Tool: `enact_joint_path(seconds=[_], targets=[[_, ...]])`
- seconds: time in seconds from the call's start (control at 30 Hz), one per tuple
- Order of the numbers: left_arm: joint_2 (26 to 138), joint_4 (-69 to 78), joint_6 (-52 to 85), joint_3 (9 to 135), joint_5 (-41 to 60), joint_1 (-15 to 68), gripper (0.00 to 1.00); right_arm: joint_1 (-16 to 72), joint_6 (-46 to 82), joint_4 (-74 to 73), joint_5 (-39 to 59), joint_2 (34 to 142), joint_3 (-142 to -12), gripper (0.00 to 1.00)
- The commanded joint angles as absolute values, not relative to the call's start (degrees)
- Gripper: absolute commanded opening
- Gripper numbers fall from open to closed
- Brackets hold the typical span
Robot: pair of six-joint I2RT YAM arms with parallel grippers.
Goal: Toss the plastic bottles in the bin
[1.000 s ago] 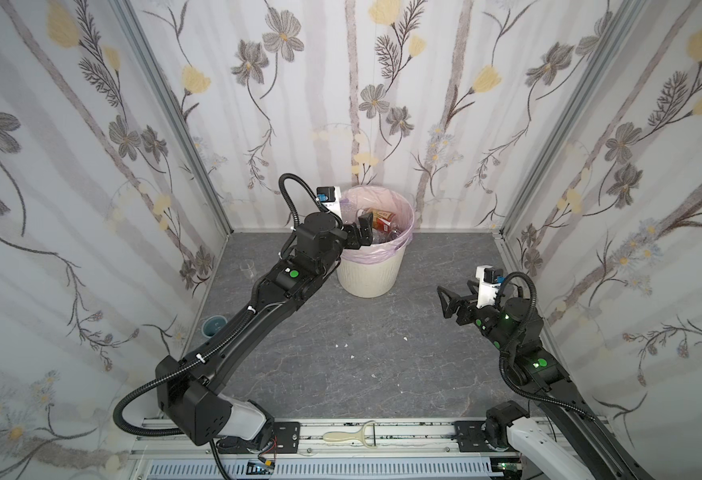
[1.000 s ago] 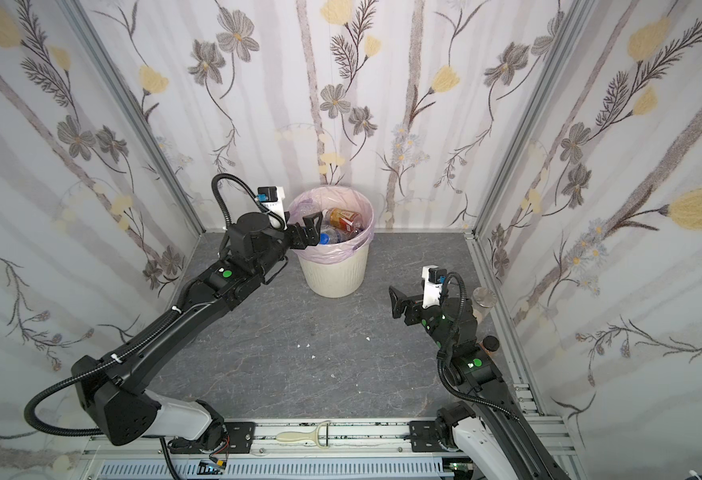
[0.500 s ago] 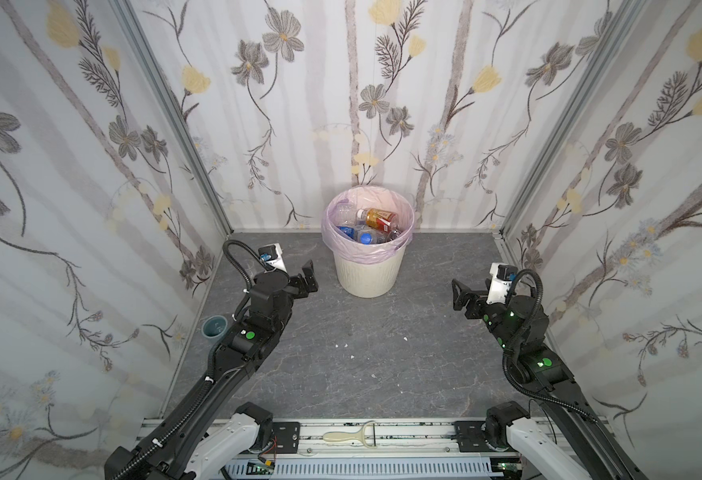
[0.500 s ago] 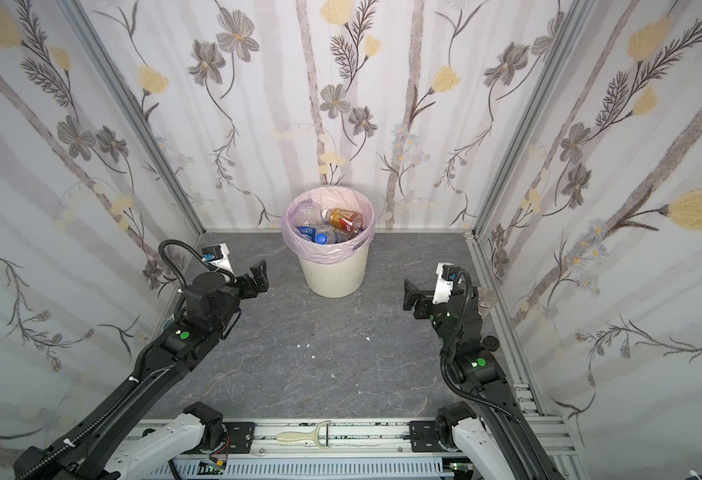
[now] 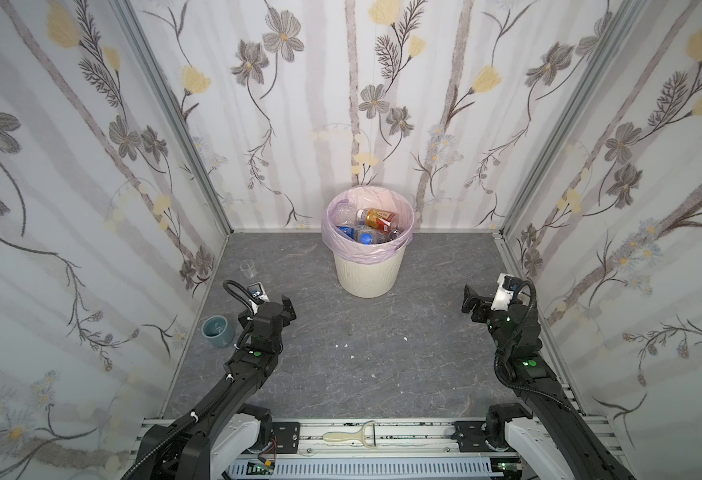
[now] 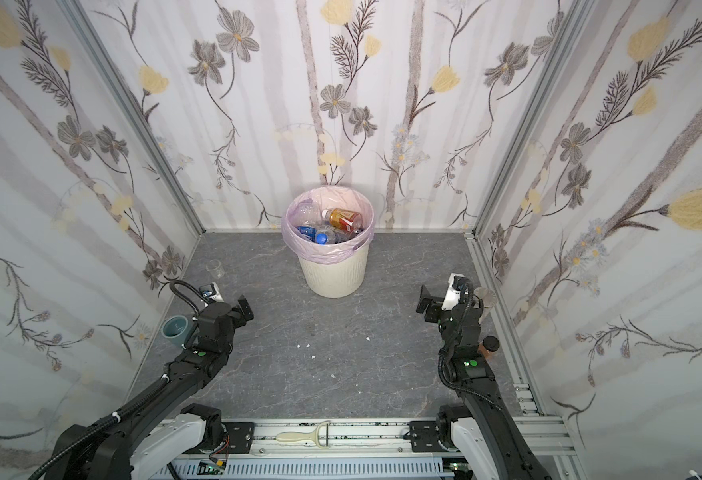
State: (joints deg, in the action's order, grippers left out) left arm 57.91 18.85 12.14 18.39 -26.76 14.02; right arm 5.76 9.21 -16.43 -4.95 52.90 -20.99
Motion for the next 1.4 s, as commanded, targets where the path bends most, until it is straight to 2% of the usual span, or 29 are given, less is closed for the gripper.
enact_joint_path(seconds=[0.0, 0.23, 0.53, 0.7, 0.77, 0.87, 0.93, 1.37], targets=[[60.78, 36.02, 7.77, 15.79, -25.67, 12.81, 1.0, 3.72, 5.46, -29.27, -2.9, 55.48, -18.36, 1.0], [70.63, 56.99, 3.18, 10.35, -23.84, 9.38, 1.0, -0.48, 4.78, -43.39, -2.9, 61.62, -13.02, 1.0], [79.72, 71.21, 1.59, 10.98, -17.94, 6.43, 1.0, -4.31, 7.76, -61.85, 1.77, 72.98, -10.23, 1.0], [92.43, 84.68, 1.35, 11.18, -16.23, 5.34, 1.0, -4.39, 5.93, -75.71, 4.97, 82.48, -9.26, 1.0], [91.07, 80.45, 2.6, 12.02, -15.21, 4.8, 1.0, -4.27, 4.69, -84.69, 8.96, 87.82, -7.82, 1.0], [91.31, 79.24, 3.16, 12.91, -15.72, 4.34, 1.0, -4.6, 5.08, -77.5, 6.95, 85.23, -9.24, 1.0], [91.24, 79.19, 3.42, 12.99, -15.25, 4.12, 1.0, -4.33, 4.95, -81.24, 7.37, 87.45, -9.32, 1.0], [91.14, 78.84, 3.93, 12.99, -14.89, 3.47, 1.0, -3.08, 4.04, -78.08, 4.84, 86.85, -10.36, 1.0]])
